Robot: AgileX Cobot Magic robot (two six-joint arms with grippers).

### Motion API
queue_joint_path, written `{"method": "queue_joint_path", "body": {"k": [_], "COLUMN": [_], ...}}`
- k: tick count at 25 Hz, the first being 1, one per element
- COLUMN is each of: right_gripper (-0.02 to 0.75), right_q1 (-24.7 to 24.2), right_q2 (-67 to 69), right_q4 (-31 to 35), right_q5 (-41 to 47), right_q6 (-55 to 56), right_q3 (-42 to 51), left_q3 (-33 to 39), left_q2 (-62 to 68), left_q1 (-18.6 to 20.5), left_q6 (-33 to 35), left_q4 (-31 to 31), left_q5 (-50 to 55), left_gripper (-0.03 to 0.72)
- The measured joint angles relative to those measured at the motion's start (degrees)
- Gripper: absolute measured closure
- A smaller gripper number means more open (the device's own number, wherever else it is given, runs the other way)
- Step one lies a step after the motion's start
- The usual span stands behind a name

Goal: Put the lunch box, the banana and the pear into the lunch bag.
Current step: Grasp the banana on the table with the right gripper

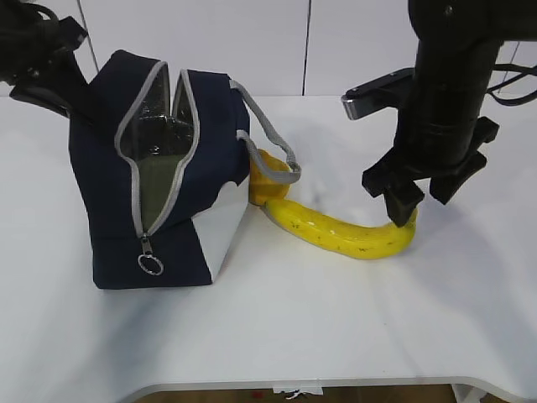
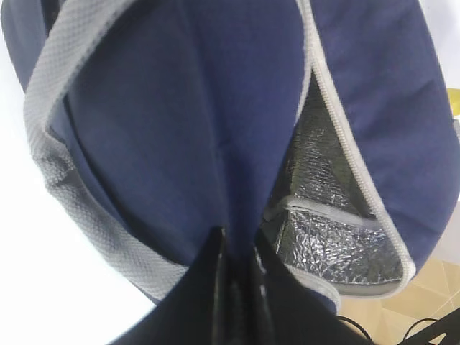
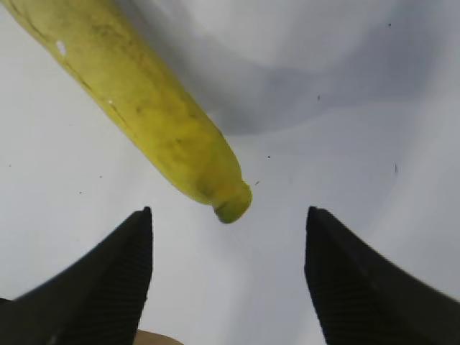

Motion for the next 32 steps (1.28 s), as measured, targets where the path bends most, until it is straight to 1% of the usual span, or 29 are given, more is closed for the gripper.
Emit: {"method": "queue_joint_path", "body": {"k": [8,12,18,32], "right_gripper": [0.229,0.253,0.28,0.283], "right_q1": [0.0,0.0,0.0,0.0], "right_q2": [3.1,3.2,3.9,4.2], "right_q4": [0.8,1.8,1.9,2.0], "right_q5": [-2.0,-3.6,-3.6,-3.0], "right_q6": [2.7,2.8,2.9,3.0], "right_q3": [0.0,0.0,0.0,0.0], "left_q3": [0.0,0.0,0.0,0.0], "left_q2": [0.0,0.0,0.0,0.0], "left_q1": [0.0,0.0,0.0,0.0], "left_q6": [0.0,0.0,0.0,0.1], "left_q4": [0.0,0.0,0.1,0.1], "left_q5": [0.0,0.0,0.0,0.0], "left_gripper": [0.679,0.679,0.679,0.679]}}
